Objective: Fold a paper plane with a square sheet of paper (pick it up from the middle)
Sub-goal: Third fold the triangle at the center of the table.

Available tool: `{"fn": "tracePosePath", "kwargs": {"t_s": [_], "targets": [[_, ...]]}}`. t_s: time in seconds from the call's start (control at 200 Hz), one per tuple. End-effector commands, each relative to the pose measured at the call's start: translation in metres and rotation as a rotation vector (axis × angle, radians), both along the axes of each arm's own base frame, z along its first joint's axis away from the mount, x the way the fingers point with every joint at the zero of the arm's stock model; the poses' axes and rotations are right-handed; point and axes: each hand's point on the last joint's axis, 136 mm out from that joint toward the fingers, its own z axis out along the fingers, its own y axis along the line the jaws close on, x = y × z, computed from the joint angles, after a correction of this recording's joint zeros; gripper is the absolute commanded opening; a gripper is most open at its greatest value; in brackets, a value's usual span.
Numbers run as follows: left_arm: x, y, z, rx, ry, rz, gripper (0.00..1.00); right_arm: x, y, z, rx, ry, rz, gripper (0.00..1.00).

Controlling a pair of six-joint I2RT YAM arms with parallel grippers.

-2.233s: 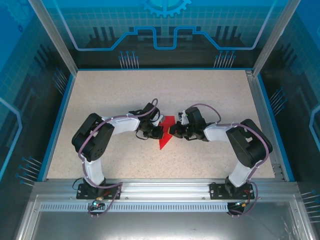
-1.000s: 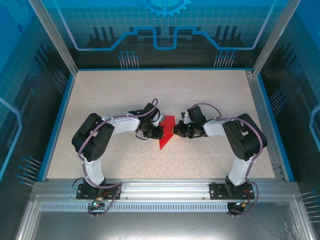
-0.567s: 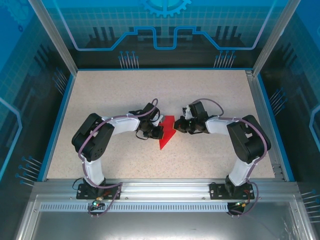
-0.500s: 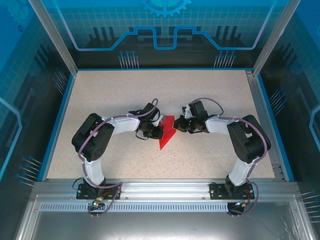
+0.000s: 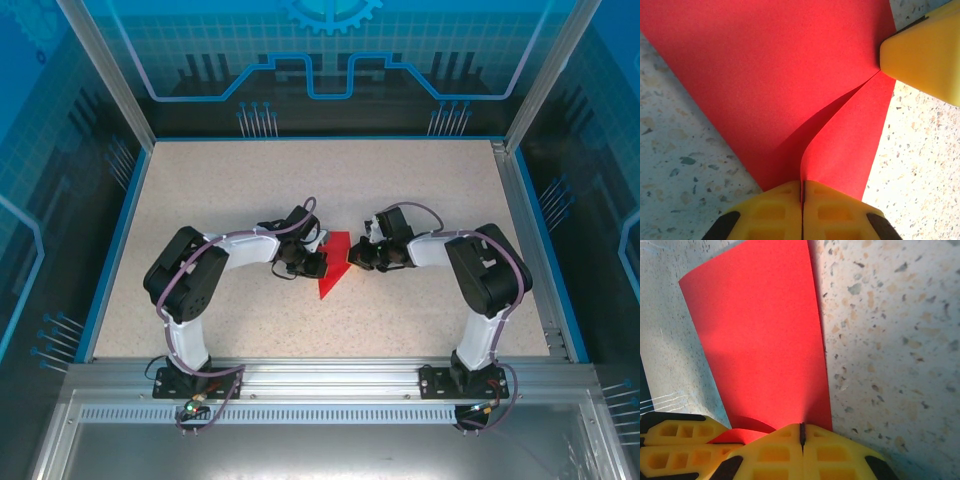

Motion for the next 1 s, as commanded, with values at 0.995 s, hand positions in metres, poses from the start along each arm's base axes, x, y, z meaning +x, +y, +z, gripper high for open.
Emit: {"fn": "tracePosePath", "kwargs": {"t_s": [0.995], "targets": [[-0.006, 0.036, 0.043, 0.088, -0.054, 0.166, 0.47, -0.026, 0.007, -0.020, -0.038, 0.068, 0.010, 0.02]]}}
